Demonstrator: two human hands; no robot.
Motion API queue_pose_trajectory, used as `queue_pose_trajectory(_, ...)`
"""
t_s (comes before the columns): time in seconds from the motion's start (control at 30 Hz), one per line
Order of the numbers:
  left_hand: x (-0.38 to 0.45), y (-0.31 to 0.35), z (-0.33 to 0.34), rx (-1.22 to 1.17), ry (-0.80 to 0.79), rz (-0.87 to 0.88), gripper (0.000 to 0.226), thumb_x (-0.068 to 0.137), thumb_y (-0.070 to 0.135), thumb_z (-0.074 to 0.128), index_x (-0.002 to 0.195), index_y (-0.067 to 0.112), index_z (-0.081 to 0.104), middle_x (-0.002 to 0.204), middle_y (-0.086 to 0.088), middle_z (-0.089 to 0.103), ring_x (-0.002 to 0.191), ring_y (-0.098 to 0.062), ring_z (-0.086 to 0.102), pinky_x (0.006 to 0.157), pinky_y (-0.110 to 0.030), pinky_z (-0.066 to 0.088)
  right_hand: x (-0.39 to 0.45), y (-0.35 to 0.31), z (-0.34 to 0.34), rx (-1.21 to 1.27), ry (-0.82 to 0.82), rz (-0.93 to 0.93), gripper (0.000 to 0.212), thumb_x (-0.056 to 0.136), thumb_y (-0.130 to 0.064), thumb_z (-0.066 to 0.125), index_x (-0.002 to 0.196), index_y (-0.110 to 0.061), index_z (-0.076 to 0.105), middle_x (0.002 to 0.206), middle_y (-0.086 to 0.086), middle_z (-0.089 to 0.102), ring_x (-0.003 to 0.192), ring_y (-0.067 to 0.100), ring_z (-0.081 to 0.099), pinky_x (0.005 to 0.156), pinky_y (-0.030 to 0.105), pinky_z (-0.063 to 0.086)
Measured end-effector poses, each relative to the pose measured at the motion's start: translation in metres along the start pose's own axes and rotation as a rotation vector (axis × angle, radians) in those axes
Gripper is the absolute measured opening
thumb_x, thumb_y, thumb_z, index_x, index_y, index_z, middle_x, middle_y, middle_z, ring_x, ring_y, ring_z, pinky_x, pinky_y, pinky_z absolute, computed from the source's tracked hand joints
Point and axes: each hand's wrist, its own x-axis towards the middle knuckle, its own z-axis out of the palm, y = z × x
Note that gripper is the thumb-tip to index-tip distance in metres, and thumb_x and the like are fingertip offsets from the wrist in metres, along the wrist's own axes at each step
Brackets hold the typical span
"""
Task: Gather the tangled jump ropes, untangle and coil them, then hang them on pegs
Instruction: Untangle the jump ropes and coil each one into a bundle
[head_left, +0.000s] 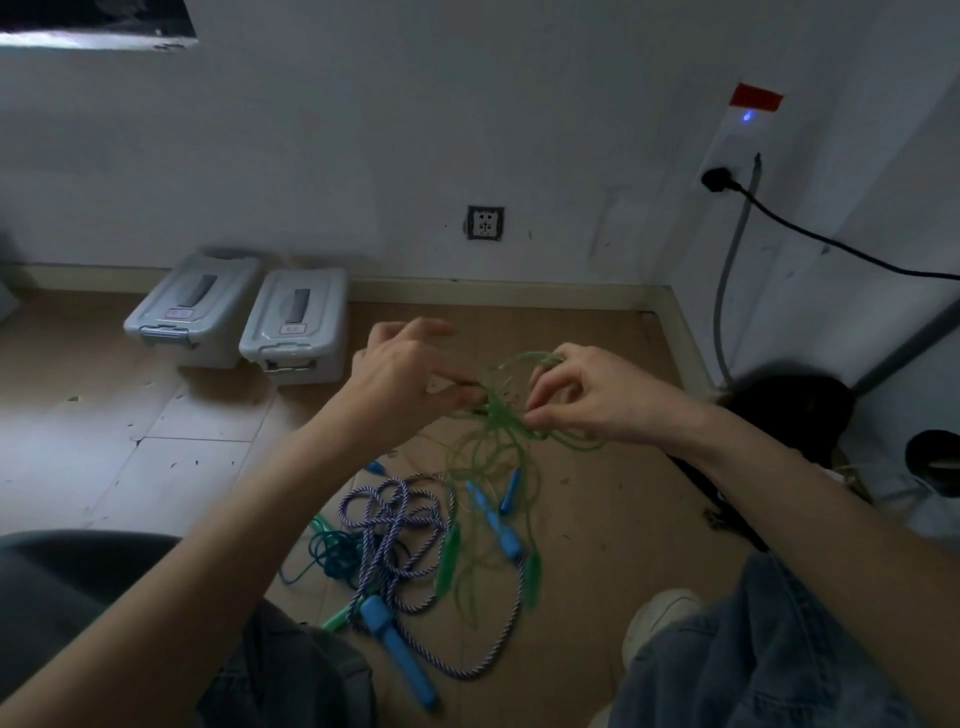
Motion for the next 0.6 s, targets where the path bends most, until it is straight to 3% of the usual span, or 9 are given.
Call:
queue_pose_trajectory(0.07,0.0,0.006,0.001,-0.068,0.116,-0.012,0.025,0.08,0.039,0.06,0.101,0.029,0.07,0.121,0.003,0.054,0.115,-0.02,0.048,0.097,-0.041,0.039,0.002,-0.002,0.002,0.035,0.097,-0.037,0.01,0.08,-0.033,0.069,0.075,-0.027,0.063,0.107,0.001,0.049,0.091,0.014,0.054,0.085,0.026,0.045)
queue_pose_trajectory(0.13,0.001,0.014,0.0,-0.204,0.233,-0.073,0.023,0.081,0.031,0.065,0.101,0.023,0.07,0.105,0.002,0.056,0.098,-0.018,0.056,0.088,-0.034,0.045,0.005,-0.003,0.002,0.111,0.188,-0.047,0.011,0.079,-0.032,0.07,0.075,-0.023,0.064,0.106,0.0,0.049,0.088,0.011,0.056,0.075,0.018,0.044)
queue_pose_trajectory(0.2,0.002,0.015,-0.004,-0.194,0.44,-0.169,0.028,0.08,0.026,0.066,0.107,0.02,0.062,0.106,0.0,0.047,0.1,-0.021,0.051,0.088,-0.037,0.044,0.005,-0.003,0.001,0.225,0.265,-0.034,0.011,0.08,-0.029,0.069,0.075,-0.021,0.065,0.103,-0.002,0.05,0.083,0.008,0.056,0.069,0.015,0.042)
queue_pose_trajectory(0.27,0.002,0.015,-0.01,-0.181,0.6,-0.199,0.026,0.081,0.024,0.065,0.104,0.019,0.054,0.102,0.004,0.043,0.094,-0.016,0.049,0.081,-0.031,0.042,0.006,-0.002,0.0,0.353,0.351,-0.015,0.009,0.081,-0.023,0.069,0.074,-0.019,0.065,0.098,-0.004,0.049,0.081,0.007,0.057,0.066,0.016,0.044)
queue_pose_trajectory(0.3,0.001,0.015,-0.012,-0.245,0.558,-0.208,0.02,0.082,0.024,0.064,0.099,0.02,0.053,0.096,0.007,0.047,0.085,-0.01,0.051,0.075,-0.023,0.042,0.007,-0.001,0.0,0.402,0.381,-0.014,0.009,0.082,-0.021,0.068,0.073,-0.02,0.065,0.098,-0.005,0.049,0.081,0.006,0.057,0.065,0.016,0.045)
queue_pose_trajectory(0.37,-0.001,0.021,-0.009,-0.512,0.265,-0.251,0.01,0.084,0.028,0.06,0.09,0.02,0.06,0.084,0.011,0.061,0.072,-0.001,0.057,0.063,-0.012,0.043,0.008,-0.003,0.001,0.482,0.386,-0.04,0.009,0.082,-0.019,0.068,0.073,-0.023,0.065,0.101,-0.005,0.05,0.085,0.006,0.056,0.066,0.014,0.049)
queue_pose_trajectory(0.43,-0.004,0.03,-0.002,-0.841,-0.007,-0.301,0.016,0.086,0.031,0.057,0.091,0.02,0.066,0.087,0.005,0.07,0.078,-0.002,0.064,0.064,-0.011,0.049,0.008,-0.006,0.002,0.53,0.333,-0.088,0.009,0.082,-0.017,0.066,0.076,-0.024,0.066,0.101,-0.006,0.051,0.087,0.005,0.056,0.064,0.011,0.049)
queue_pose_trajectory(0.5,-0.002,0.033,0.002,-1.195,-0.091,-0.37,0.018,0.087,0.027,0.056,0.097,0.017,0.067,0.097,0.002,0.072,0.088,-0.007,0.067,0.072,-0.015,0.052,0.008,-0.006,0.002,0.569,0.278,-0.121,0.009,0.084,-0.015,0.064,0.079,-0.022,0.067,0.096,-0.009,0.054,0.083,0.0,0.056,0.064,0.009,0.048)
queue_pose_trajectory(0.6,0.004,0.03,0.002,-1.613,-0.087,-0.473,0.019,0.089,0.016,0.053,0.104,0.013,0.063,0.106,-0.002,0.07,0.097,-0.011,0.065,0.085,-0.024,0.048,0.006,-0.004,0.002,0.579,0.246,-0.112,0.003,0.081,-0.016,0.065,0.08,-0.018,0.068,0.099,-0.008,0.052,0.09,0.005,0.054,0.068,0.01,0.048)
